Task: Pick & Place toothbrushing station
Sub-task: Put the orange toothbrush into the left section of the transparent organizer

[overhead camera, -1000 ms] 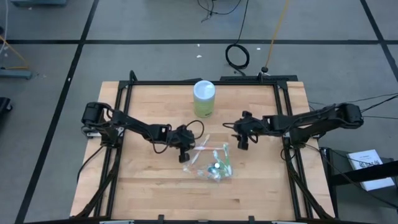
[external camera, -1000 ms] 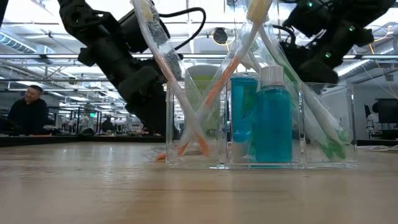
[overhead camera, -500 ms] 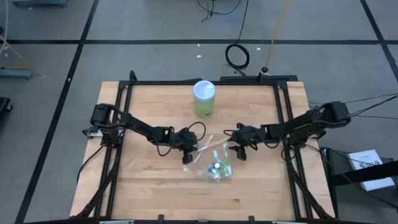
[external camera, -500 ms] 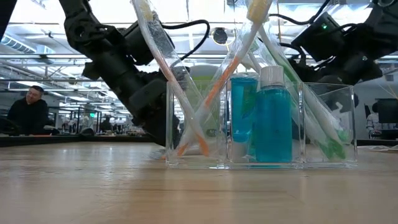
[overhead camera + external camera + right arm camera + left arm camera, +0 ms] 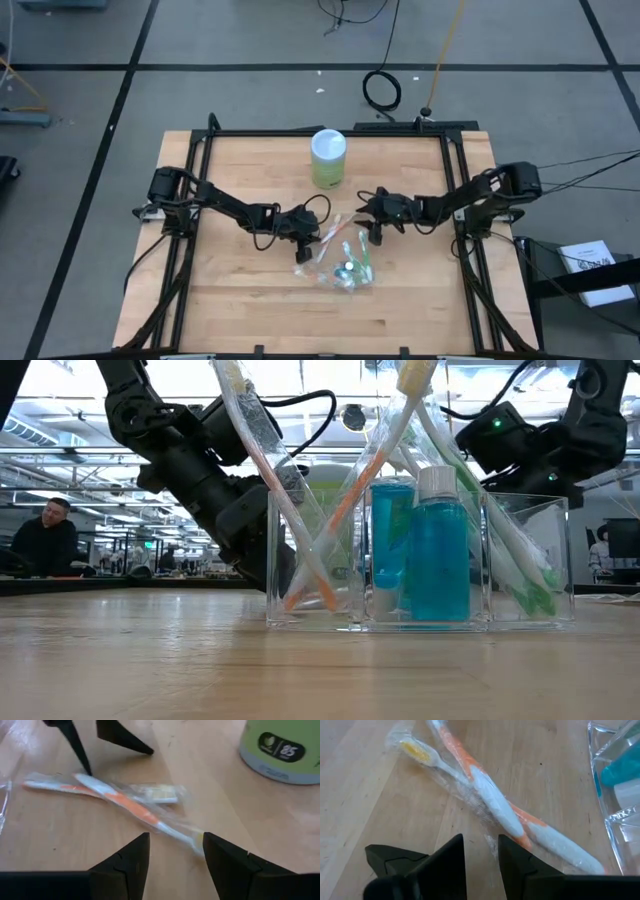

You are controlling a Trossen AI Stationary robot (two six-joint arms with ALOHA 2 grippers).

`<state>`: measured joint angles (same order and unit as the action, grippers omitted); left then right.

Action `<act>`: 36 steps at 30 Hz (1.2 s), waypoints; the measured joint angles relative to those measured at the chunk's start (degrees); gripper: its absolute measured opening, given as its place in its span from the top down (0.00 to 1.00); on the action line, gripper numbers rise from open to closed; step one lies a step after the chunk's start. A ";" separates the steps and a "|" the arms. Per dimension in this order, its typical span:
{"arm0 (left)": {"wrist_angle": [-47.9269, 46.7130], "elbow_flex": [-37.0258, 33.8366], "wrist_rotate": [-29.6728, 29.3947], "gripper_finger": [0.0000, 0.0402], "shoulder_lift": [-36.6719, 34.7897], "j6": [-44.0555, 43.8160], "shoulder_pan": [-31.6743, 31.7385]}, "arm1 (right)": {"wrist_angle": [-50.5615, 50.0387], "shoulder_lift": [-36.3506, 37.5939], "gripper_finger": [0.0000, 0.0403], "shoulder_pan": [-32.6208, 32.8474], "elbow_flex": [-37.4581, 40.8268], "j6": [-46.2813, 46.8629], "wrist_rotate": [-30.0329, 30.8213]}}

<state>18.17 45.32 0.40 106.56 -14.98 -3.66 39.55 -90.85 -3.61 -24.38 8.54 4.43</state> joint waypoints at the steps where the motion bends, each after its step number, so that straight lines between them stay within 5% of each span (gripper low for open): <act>1: -0.02 0.00 0.00 0.95 0.00 0.00 0.00 | -0.44 0.59 0.57 -0.30 0.00 0.02 0.01; 9: -0.28 0.00 -0.42 0.95 0.00 0.31 0.00 | -8.48 7.82 0.57 -2.62 -0.04 16.90 10.00; 15: 0.82 0.13 -0.39 0.95 1.98 0.28 -0.11 | -16.82 8.21 0.57 -4.73 0.00 25.84 9.12; 20: 2.51 0.13 -0.49 0.95 2.92 -0.05 -0.20 | -12.98 6.91 0.57 -5.05 -0.02 26.25 1.32; 36: 4.46 0.02 -0.55 0.95 3.04 1.67 -0.44 | 6.29 -4.50 0.57 -6.93 -0.04 29.85 -3.17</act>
<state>22.63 45.34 -0.14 109.60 -13.31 -4.10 45.83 -95.35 -10.55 -24.43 38.38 1.26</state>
